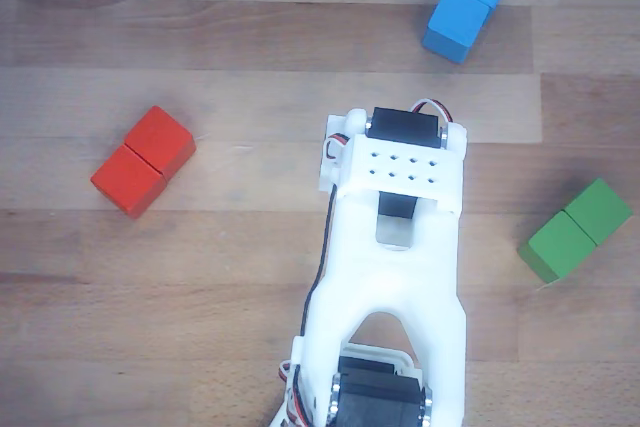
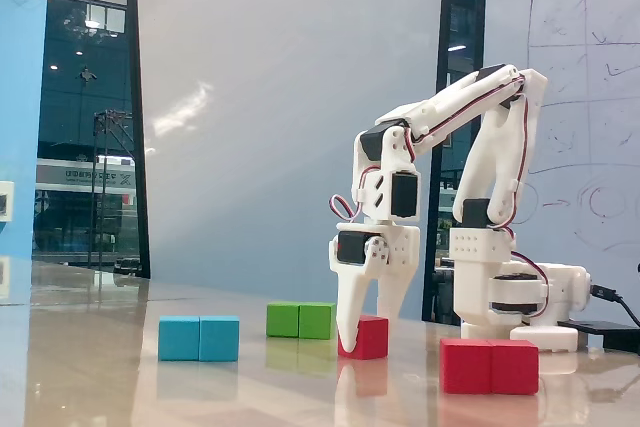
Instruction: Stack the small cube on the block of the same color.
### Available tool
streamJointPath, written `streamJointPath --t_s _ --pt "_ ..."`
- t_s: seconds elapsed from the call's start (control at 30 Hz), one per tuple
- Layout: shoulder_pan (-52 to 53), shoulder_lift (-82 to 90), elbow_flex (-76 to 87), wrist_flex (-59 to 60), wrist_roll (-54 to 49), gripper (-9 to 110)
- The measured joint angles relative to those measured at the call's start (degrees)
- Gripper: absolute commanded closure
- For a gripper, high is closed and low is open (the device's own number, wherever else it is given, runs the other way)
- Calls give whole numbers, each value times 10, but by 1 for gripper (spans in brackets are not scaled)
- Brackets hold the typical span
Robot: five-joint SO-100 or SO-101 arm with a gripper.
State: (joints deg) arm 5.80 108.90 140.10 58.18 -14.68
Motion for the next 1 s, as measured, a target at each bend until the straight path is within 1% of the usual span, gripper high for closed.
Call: streamJointPath --t_s 0.43,0.77,1.0 --pt "0 5 1 -2 0 90" --pt "0 88 1 -2 -1 90" --pt "-3 175 1 22 0 90"
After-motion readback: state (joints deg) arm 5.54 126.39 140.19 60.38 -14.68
